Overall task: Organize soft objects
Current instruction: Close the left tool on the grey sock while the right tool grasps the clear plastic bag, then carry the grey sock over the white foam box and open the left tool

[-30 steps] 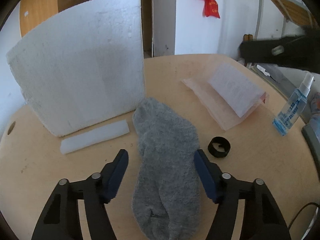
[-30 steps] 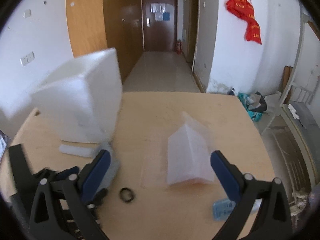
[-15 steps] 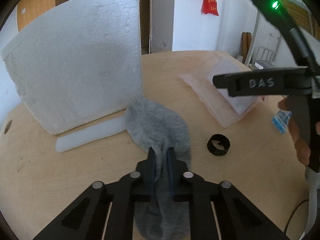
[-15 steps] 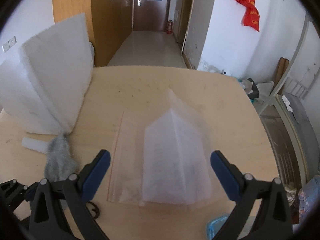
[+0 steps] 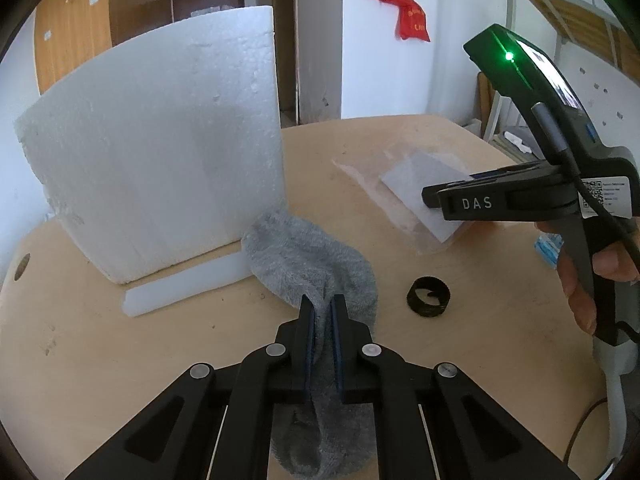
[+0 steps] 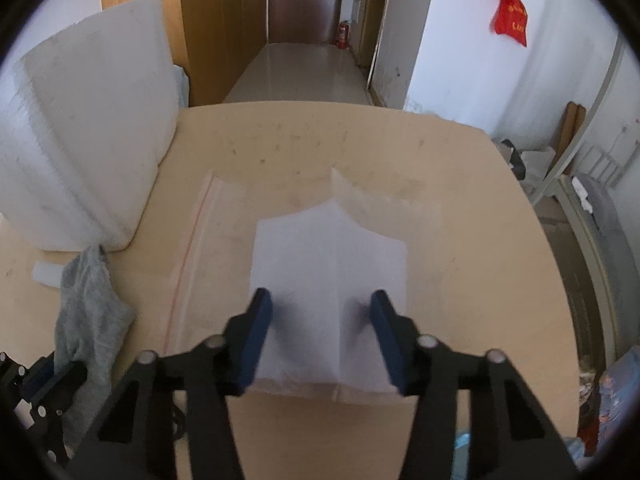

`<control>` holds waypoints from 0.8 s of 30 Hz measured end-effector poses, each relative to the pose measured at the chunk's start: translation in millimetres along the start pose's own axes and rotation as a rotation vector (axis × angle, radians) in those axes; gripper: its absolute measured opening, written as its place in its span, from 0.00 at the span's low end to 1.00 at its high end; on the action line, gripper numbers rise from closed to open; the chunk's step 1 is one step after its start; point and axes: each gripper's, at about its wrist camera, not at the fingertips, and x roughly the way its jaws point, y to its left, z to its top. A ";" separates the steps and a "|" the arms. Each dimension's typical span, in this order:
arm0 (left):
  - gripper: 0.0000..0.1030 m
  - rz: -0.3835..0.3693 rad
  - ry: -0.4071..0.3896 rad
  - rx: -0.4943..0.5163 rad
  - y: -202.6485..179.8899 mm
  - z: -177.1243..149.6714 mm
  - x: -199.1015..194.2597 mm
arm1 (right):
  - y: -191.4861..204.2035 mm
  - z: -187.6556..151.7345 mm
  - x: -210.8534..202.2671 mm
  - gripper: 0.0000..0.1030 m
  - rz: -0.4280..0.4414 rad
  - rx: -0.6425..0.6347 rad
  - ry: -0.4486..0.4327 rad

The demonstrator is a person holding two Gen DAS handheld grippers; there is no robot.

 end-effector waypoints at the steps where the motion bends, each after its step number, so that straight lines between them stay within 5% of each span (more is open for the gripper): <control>1: 0.08 0.001 0.000 -0.001 -0.1 0.3 0.3 | 0.4 0.0 -2.0 0.37 0.000 -0.001 -0.003; 10: 0.06 -0.004 -0.041 0.006 -2.5 2.7 -12.1 | -1.6 -0.8 -21.9 0.11 0.016 0.028 -0.039; 24: 0.06 0.004 -0.183 -0.005 5.8 4.4 -81.7 | 9.6 -7.3 -87.2 0.08 0.036 0.029 -0.173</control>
